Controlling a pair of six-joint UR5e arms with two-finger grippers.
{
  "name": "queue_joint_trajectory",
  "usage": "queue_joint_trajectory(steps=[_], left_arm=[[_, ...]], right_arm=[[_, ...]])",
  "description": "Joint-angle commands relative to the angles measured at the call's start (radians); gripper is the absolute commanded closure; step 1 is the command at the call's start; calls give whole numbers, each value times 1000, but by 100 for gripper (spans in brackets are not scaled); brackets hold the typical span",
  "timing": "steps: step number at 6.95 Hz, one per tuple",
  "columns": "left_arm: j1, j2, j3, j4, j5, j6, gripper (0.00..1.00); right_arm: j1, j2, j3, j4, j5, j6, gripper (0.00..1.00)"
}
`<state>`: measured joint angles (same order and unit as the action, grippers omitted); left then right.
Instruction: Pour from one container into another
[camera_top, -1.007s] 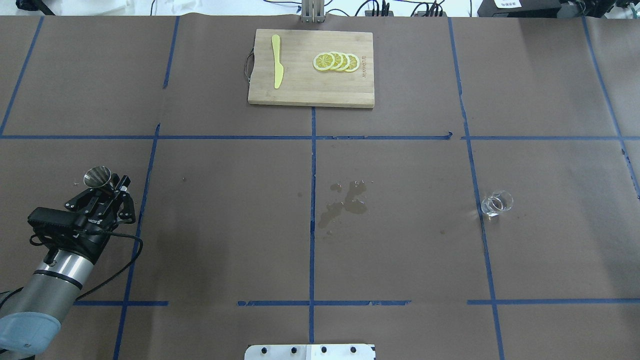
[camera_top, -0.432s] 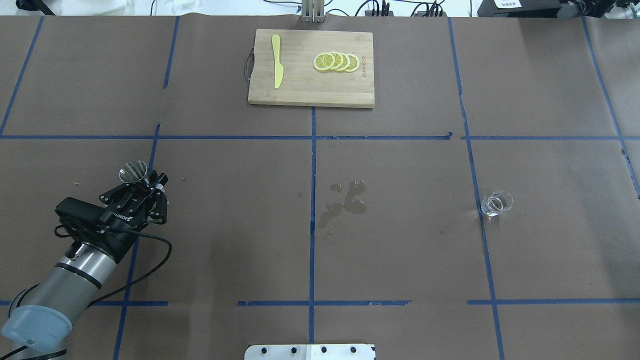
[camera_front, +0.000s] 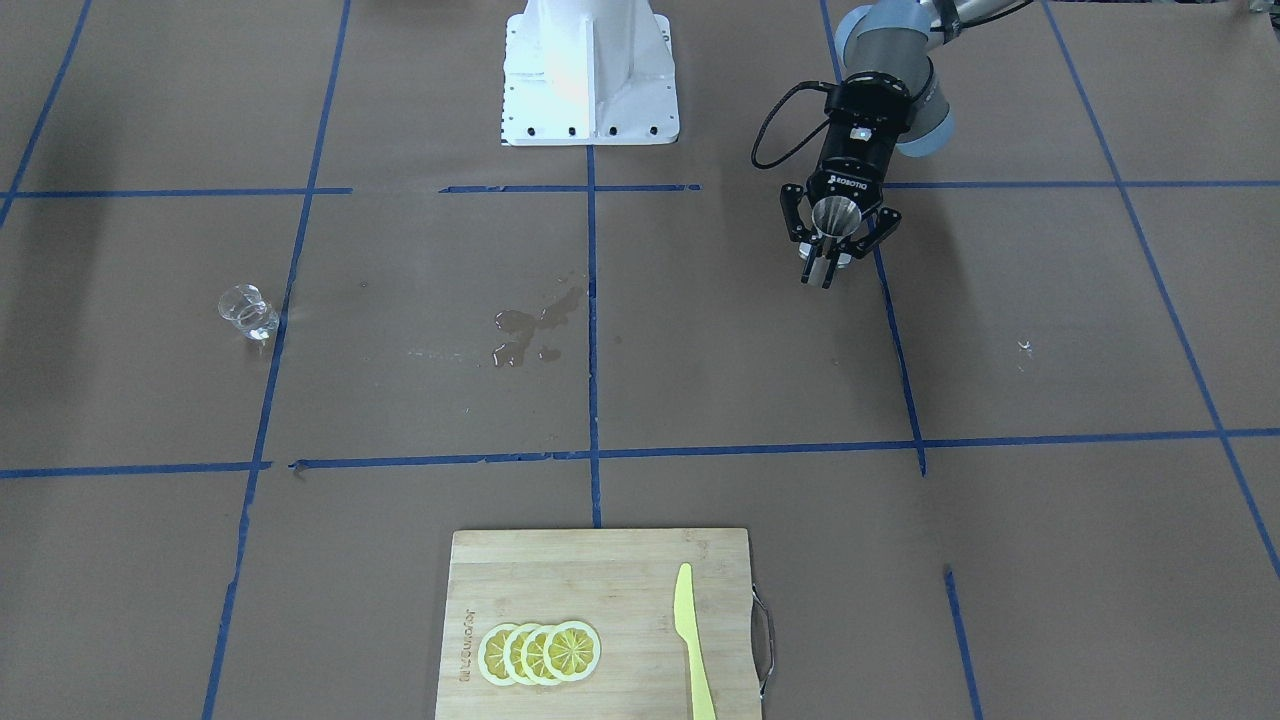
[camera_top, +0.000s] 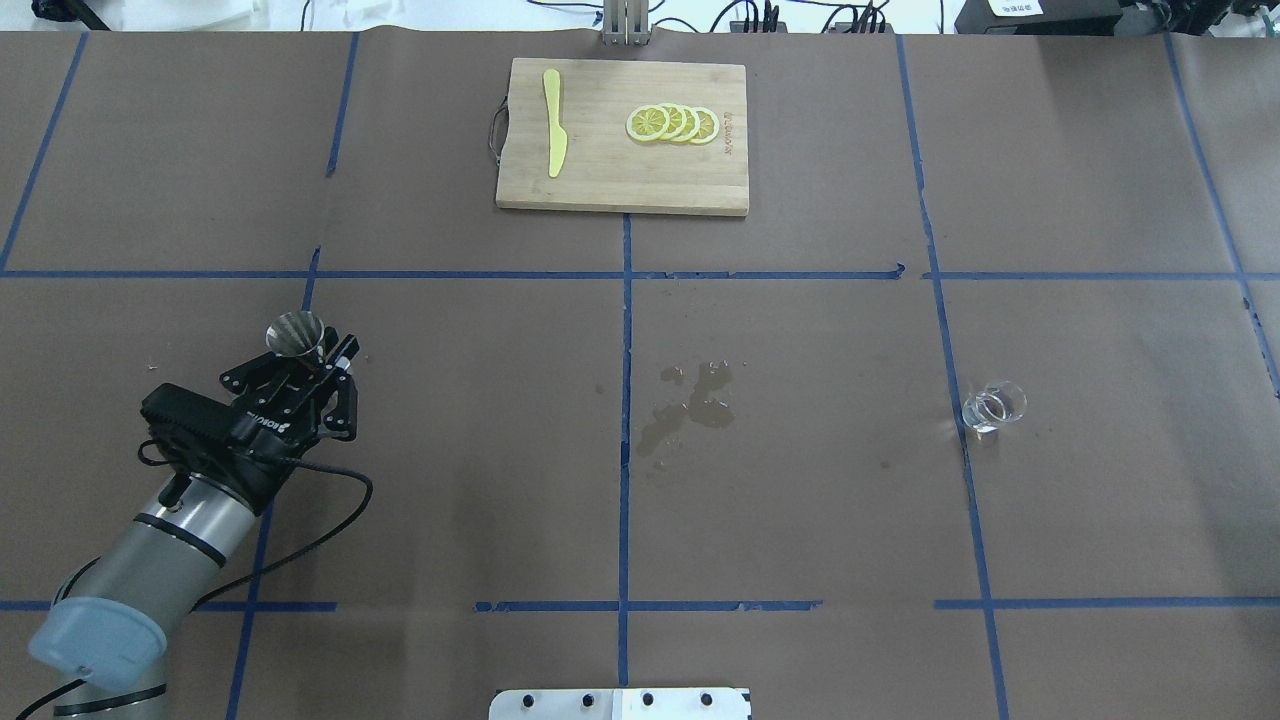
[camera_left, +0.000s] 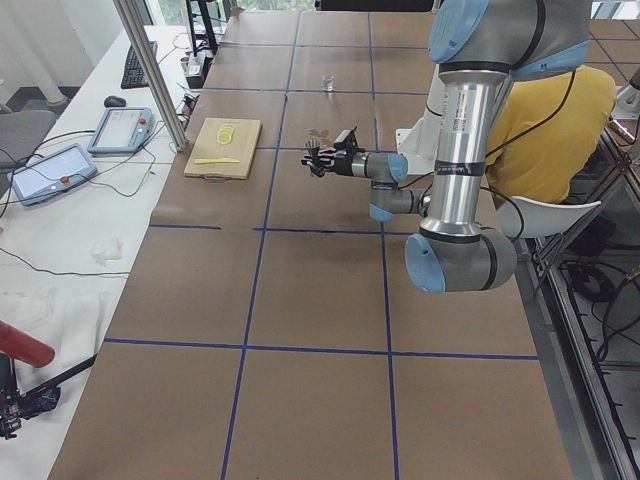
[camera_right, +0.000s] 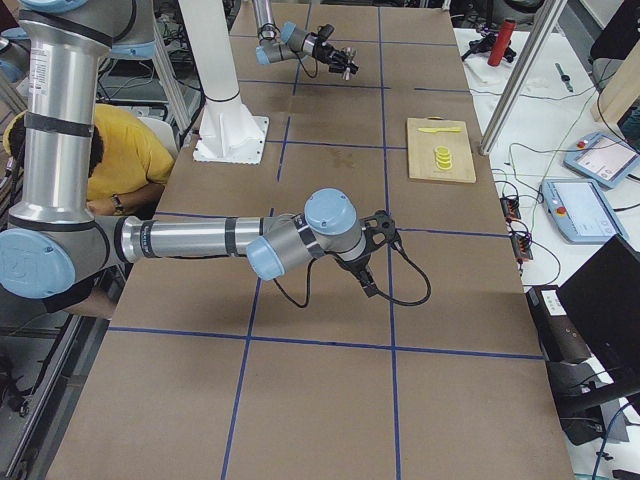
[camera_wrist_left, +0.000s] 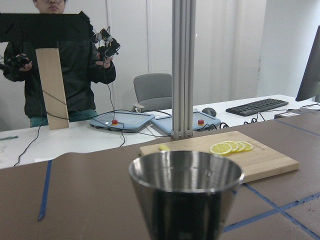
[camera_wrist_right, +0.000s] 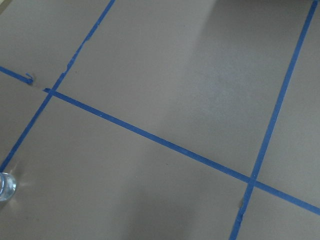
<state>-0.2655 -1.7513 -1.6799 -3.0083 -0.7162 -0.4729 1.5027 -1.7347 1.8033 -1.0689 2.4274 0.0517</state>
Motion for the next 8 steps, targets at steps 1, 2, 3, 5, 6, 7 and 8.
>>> queue_joint_trajectory(steps=[1, 2, 3, 5, 6, 7, 8], left_arm=[[-53, -68, 54, 0, -124, 71, 100], [-67, -97, 69, 2, -184, 74, 100], [-72, -146, 109, 0, -212, 74, 100], [-81, -195, 135, 2, -247, 71, 100], [-81, -209, 143, 2, -247, 66, 100], [-81, -214, 144, 2, -246, 63, 100], [-81, -220, 152, 2, -246, 60, 100]], right_arm=[[-41, -2, 2, 151, 4, 185, 0], [-65, -3, 2, 214, 2, 264, 0], [-74, -5, 4, 242, 2, 305, 0], [-134, -3, 54, 254, -8, 463, 1], [-194, -3, 100, 256, -45, 594, 1], [-258, -6, 147, 256, -115, 688, 3], [-356, -9, 198, 256, -236, 773, 3]])
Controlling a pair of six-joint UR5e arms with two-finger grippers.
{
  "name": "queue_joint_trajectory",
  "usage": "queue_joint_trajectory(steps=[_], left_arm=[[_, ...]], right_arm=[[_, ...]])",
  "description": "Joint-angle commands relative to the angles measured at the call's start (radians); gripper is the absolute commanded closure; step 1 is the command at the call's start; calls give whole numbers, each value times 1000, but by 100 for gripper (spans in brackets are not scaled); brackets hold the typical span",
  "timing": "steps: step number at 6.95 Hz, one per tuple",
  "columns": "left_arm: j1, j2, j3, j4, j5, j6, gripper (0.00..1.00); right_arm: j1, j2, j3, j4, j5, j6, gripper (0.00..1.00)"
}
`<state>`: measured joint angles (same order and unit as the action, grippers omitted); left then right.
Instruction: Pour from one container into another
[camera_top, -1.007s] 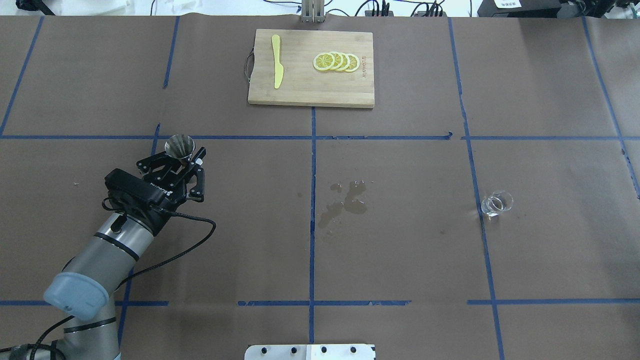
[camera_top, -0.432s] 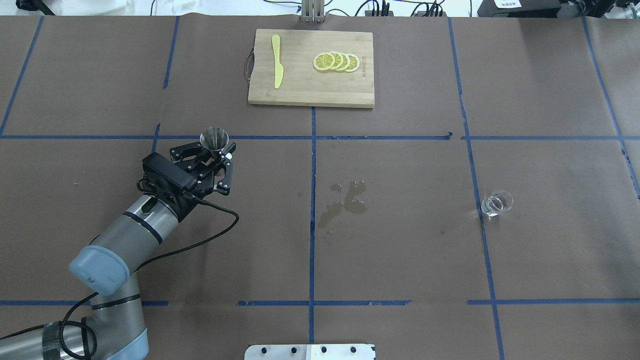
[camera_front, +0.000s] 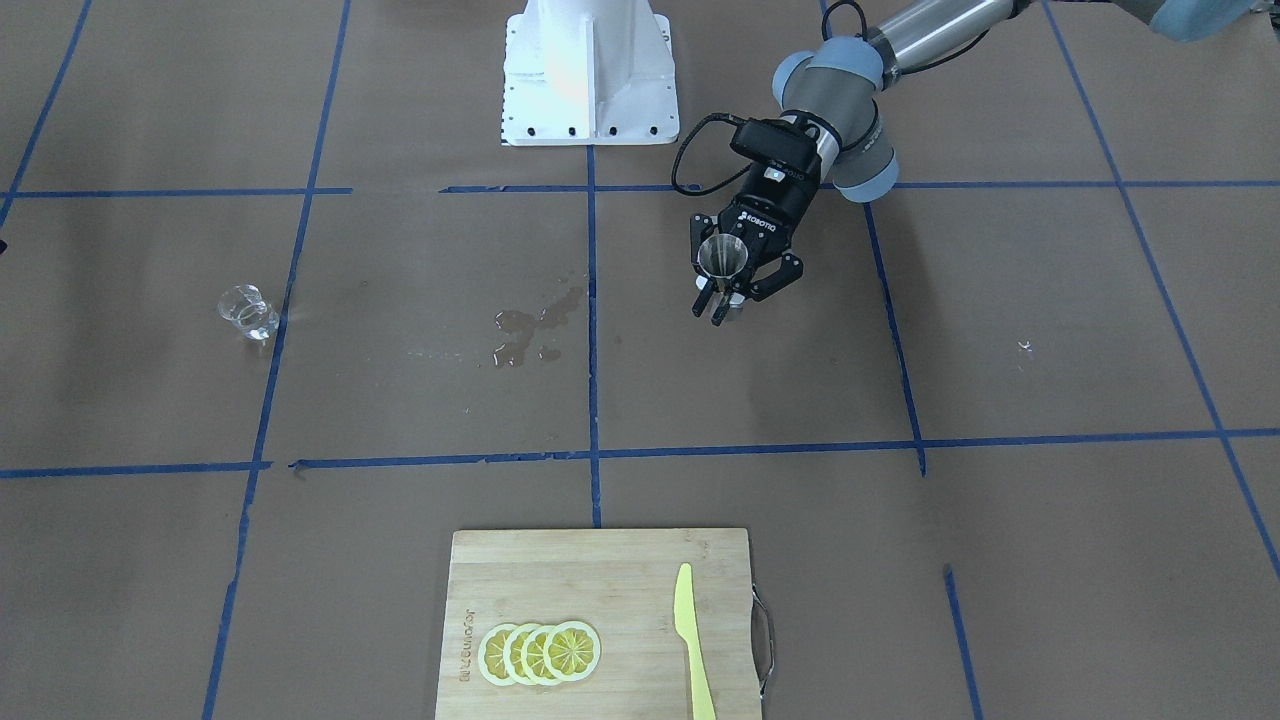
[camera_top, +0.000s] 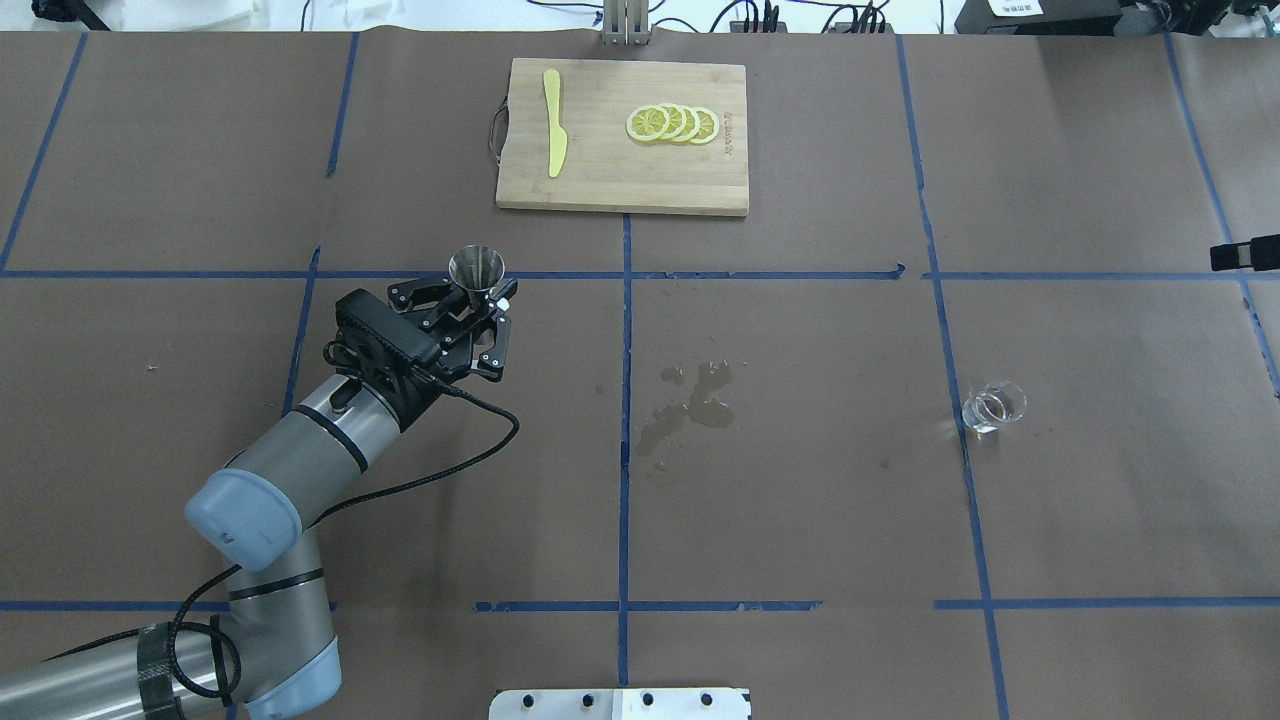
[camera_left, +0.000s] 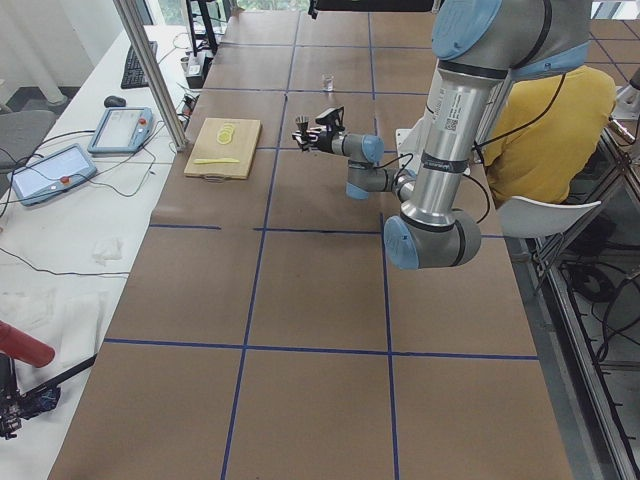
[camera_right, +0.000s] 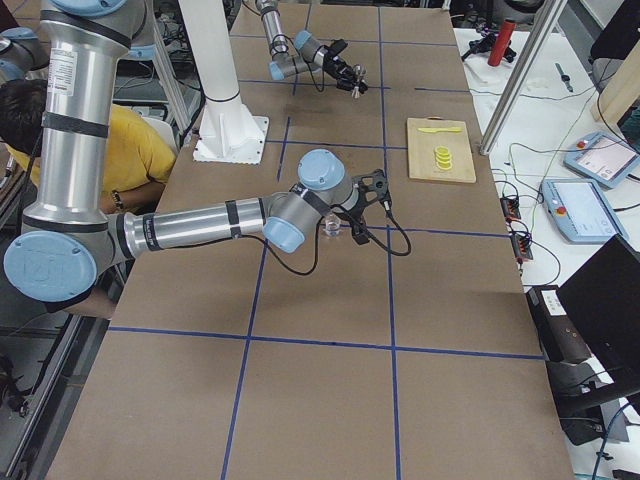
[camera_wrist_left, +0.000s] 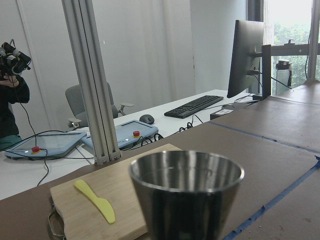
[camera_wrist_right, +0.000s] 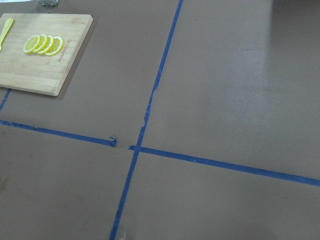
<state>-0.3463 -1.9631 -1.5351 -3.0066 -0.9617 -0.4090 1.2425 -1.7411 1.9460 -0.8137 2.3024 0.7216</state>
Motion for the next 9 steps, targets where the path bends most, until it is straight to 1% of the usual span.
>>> queue_joint_trajectory(steps=[1, 3, 4, 5, 7, 8, 9], left_arm=[[0, -8, 7, 0, 1, -4, 100], [-5, -26, 7, 17, 3, -7, 100], [-5, -39, 9, 37, 4, -7, 100], [-5, -39, 13, 38, 6, -7, 100], [-3, -52, 41, 40, 4, 2, 100], [0, -56, 73, 38, 3, 1, 100], [0, -59, 76, 37, 0, -7, 100]], right_arm=[[-254, -35, 129, 1, -326, 216, 2], [-513, -102, 229, -1, -714, 355, 2], [-626, -121, 241, -1, -888, 389, 2], [-781, -126, 241, -7, -1133, 451, 2], [-1071, -140, 234, -27, -1578, 545, 2], [-1163, -150, 197, -33, -1710, 600, 2], [-1236, -150, 120, -32, -1820, 680, 2]])
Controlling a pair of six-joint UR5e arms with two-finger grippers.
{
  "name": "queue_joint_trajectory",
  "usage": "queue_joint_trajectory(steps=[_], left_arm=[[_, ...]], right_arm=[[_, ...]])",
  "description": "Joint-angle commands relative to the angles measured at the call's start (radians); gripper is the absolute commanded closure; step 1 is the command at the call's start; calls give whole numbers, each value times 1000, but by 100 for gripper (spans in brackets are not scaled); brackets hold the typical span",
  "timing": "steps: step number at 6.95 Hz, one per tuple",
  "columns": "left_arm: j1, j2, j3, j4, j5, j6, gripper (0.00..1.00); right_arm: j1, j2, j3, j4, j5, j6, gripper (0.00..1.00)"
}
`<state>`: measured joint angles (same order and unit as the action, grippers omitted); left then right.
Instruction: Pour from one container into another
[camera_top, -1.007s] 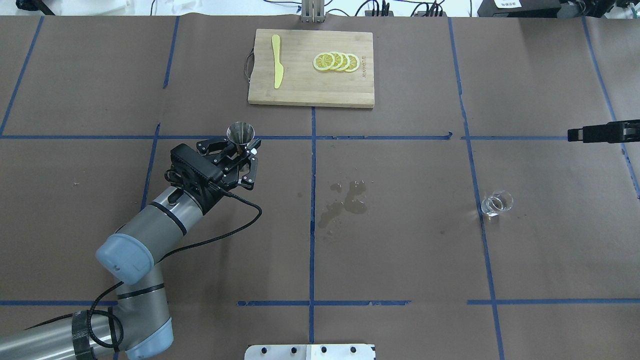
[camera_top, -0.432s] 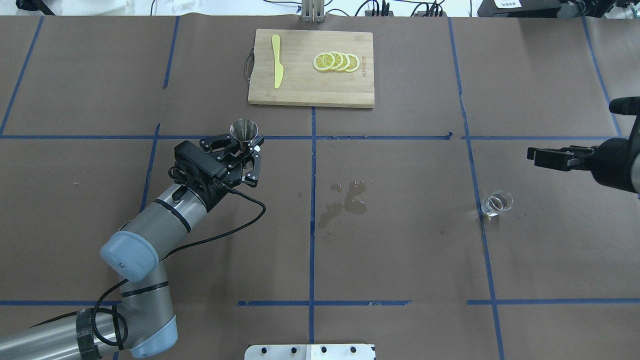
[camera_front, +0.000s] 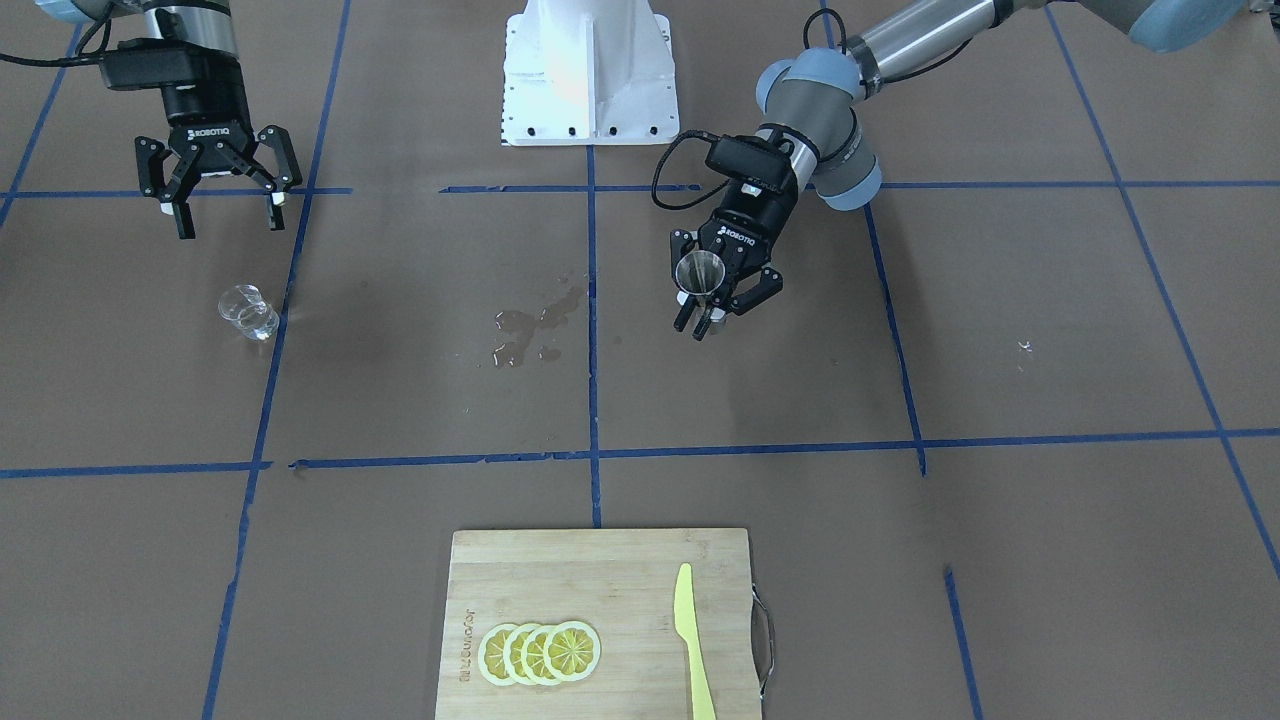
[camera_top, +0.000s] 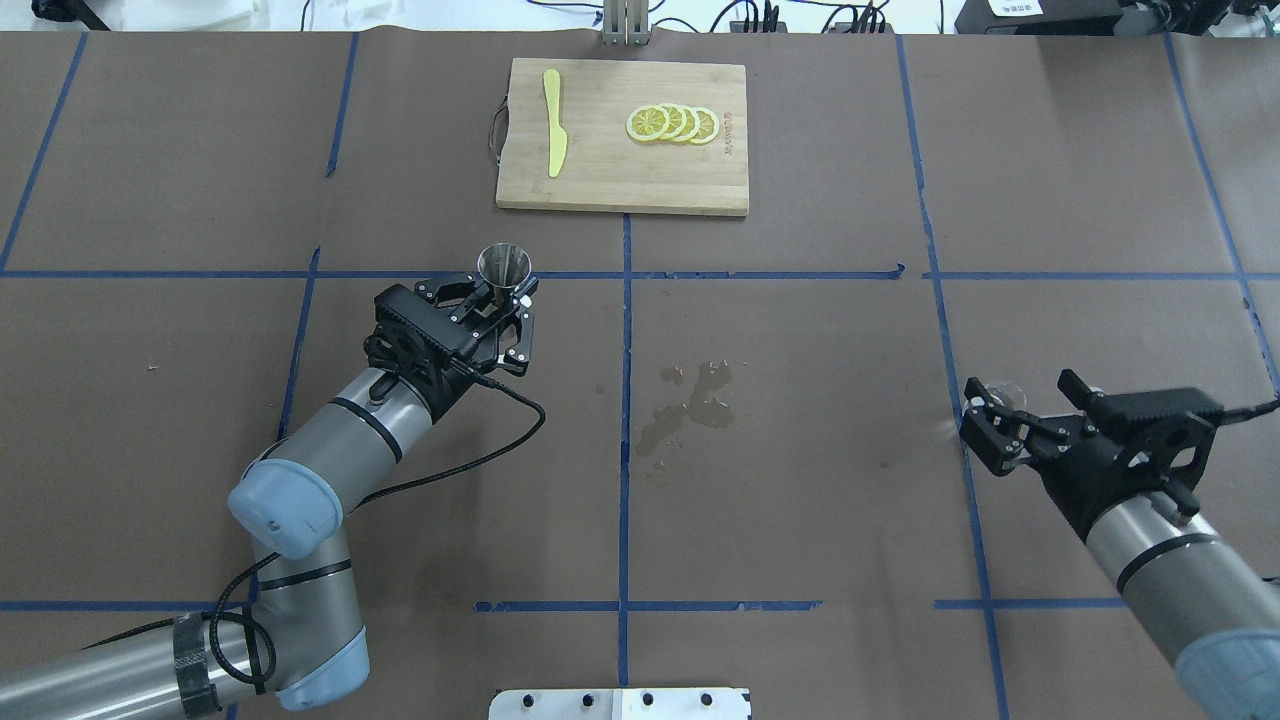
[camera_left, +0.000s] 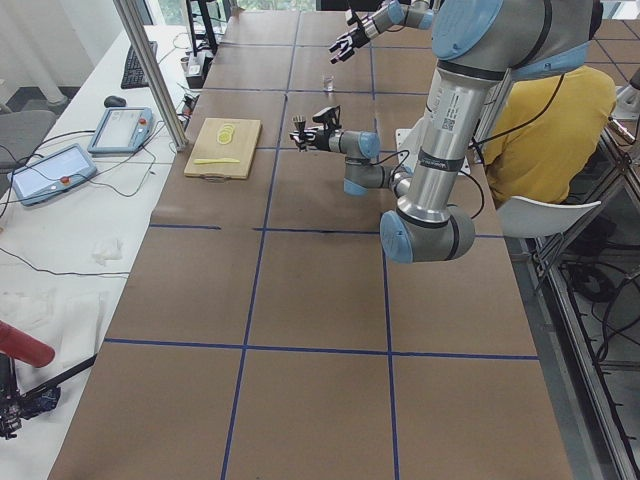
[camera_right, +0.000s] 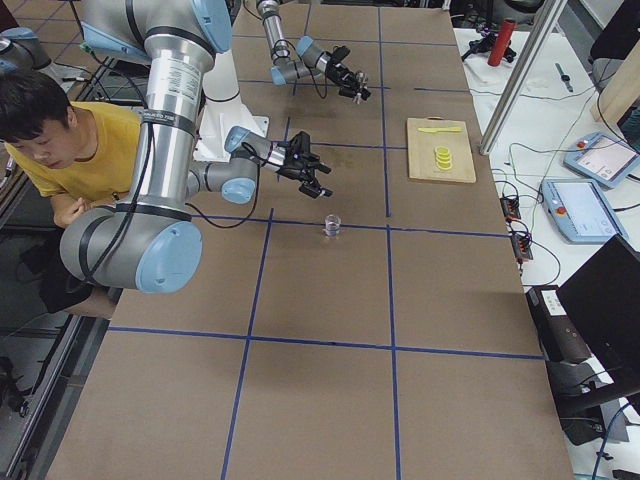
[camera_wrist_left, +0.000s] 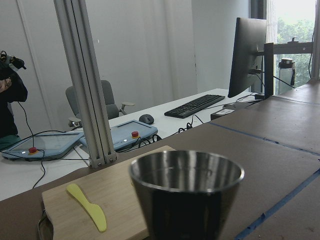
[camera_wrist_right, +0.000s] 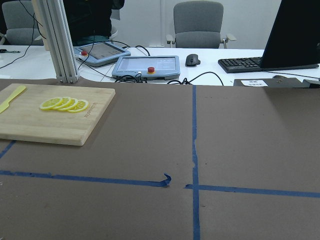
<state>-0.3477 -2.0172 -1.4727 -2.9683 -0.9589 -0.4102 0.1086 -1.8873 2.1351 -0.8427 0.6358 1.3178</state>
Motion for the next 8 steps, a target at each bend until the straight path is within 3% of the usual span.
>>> queue_joint_trajectory(steps=[1, 5, 8], left_arm=[[3, -9, 14, -1, -4, -63, 100], [3, -17, 15, 0, -1, -79, 100], [3, -17, 15, 0, -1, -79, 100]], right_arm=[[-119, -4, -127, -1, -188, 140, 2], [-133, 83, -337, 1, -303, 256, 2], [-132, 106, -383, 11, -306, 264, 4]])
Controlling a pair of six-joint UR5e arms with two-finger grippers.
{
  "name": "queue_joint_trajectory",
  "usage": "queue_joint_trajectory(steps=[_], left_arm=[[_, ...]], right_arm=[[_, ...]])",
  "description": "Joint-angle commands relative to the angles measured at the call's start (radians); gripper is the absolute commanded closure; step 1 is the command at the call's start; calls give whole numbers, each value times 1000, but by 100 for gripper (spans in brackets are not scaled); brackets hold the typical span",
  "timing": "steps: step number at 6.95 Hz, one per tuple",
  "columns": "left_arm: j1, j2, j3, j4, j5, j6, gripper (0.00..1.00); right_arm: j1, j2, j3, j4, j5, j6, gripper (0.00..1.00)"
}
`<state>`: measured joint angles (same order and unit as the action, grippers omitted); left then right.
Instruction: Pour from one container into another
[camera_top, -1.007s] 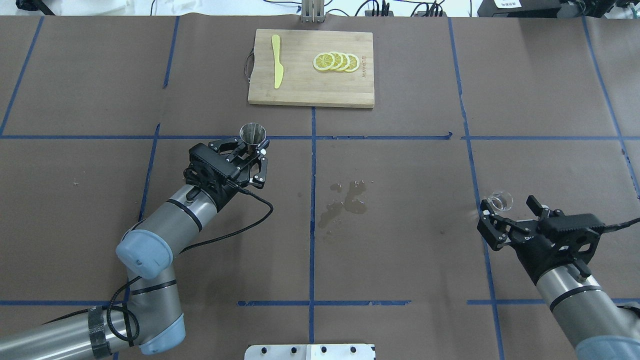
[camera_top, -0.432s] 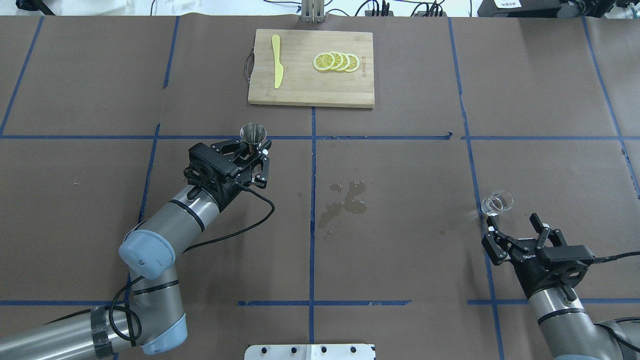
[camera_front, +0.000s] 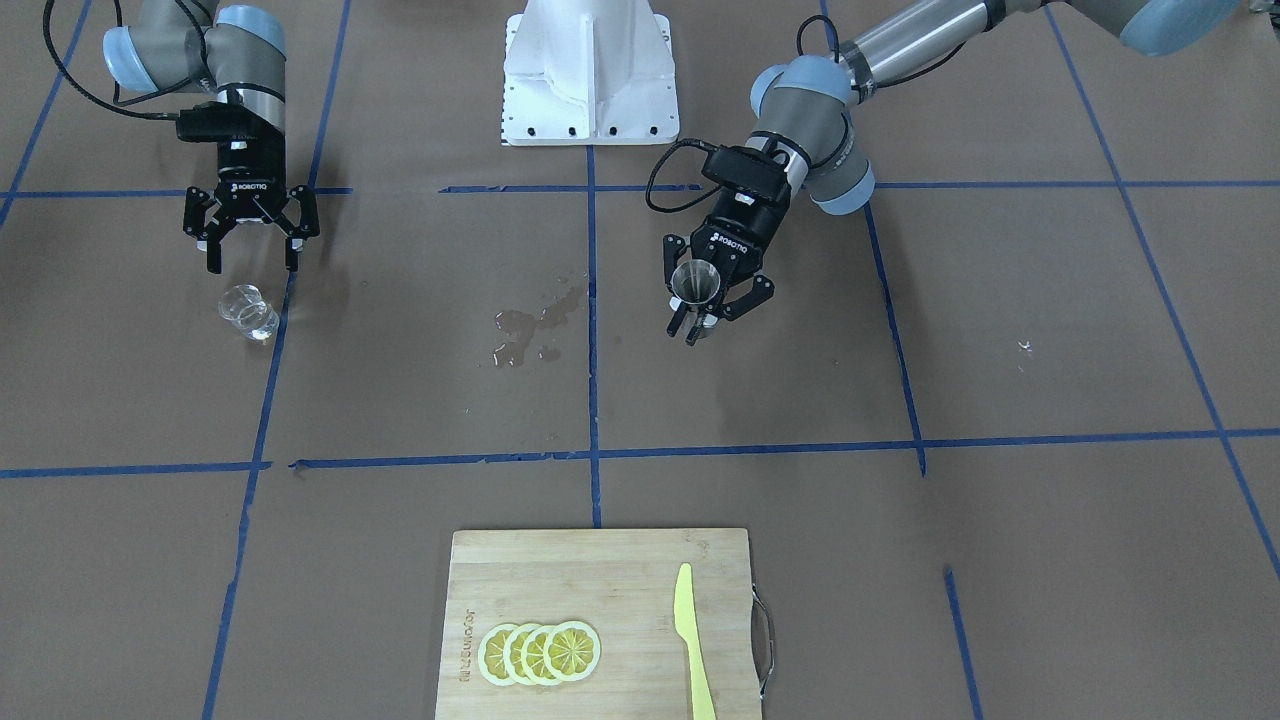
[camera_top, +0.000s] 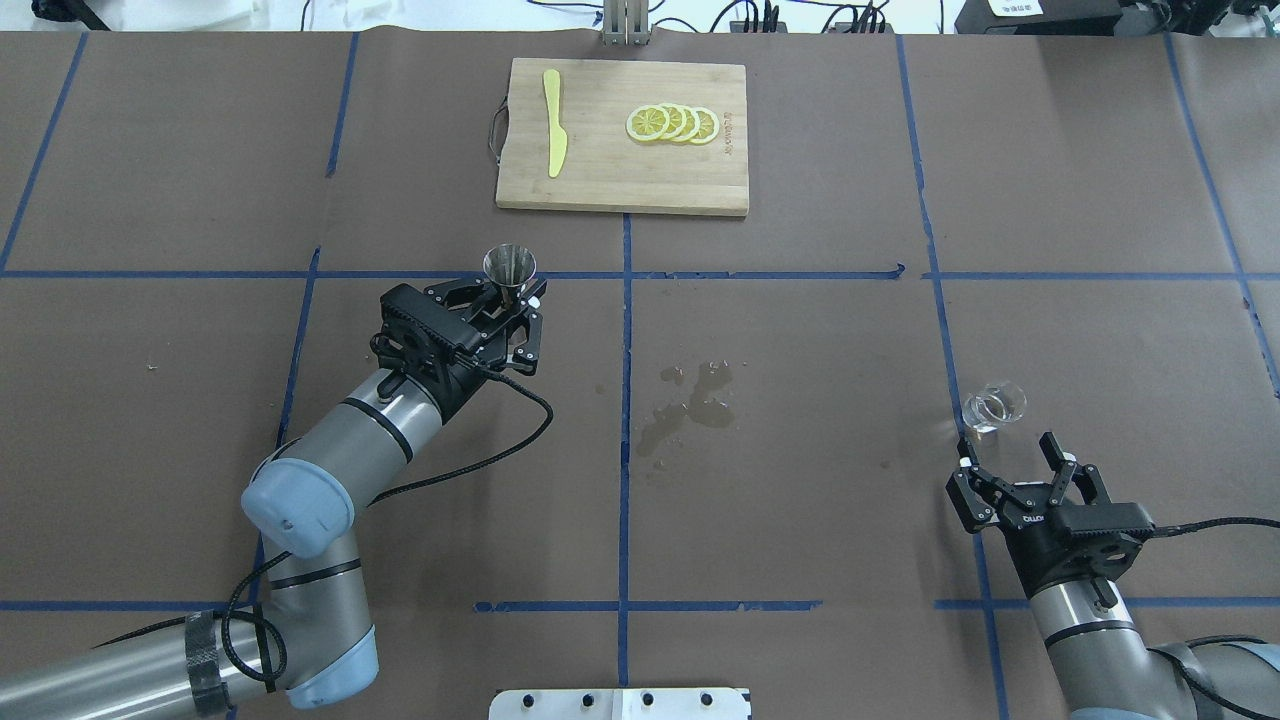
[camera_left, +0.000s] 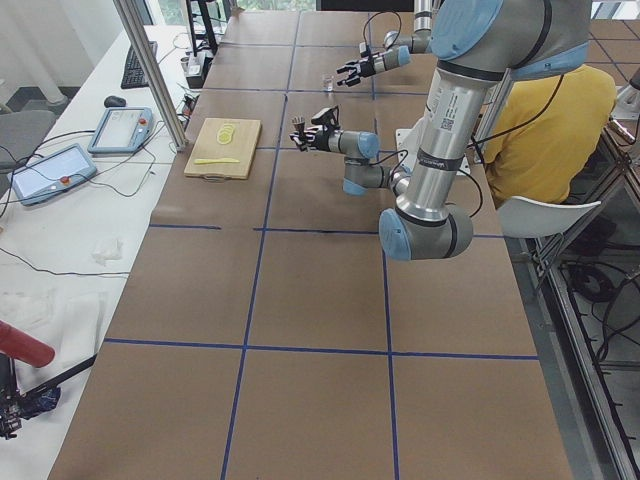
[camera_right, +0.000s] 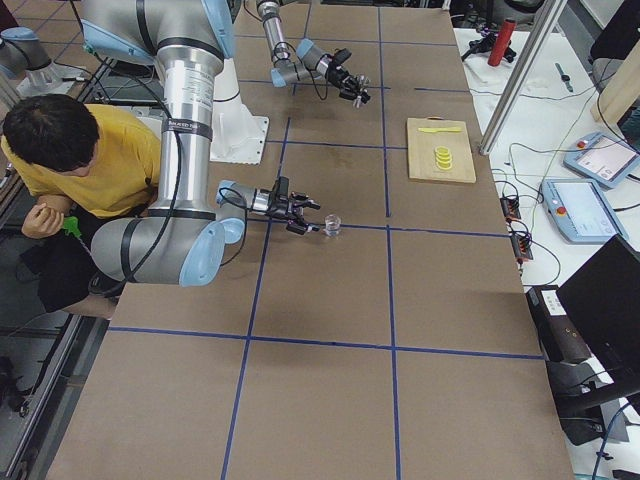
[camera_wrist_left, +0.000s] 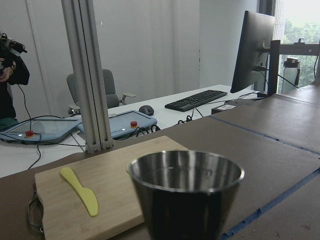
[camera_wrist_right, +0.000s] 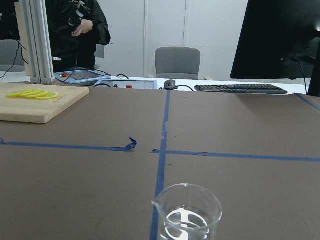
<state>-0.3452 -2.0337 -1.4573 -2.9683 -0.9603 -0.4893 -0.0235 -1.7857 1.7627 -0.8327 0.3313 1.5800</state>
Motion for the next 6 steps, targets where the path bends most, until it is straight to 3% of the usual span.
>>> queue_joint_trajectory(steps=[1, 6], left_arm=[[0, 0, 0, 0, 2, -2, 100], [0, 0, 2, 0, 3, 0, 100]], right_arm=[[-1, 5, -14, 1, -3, 1, 4], [2, 14, -45, 1, 6, 1, 2]])
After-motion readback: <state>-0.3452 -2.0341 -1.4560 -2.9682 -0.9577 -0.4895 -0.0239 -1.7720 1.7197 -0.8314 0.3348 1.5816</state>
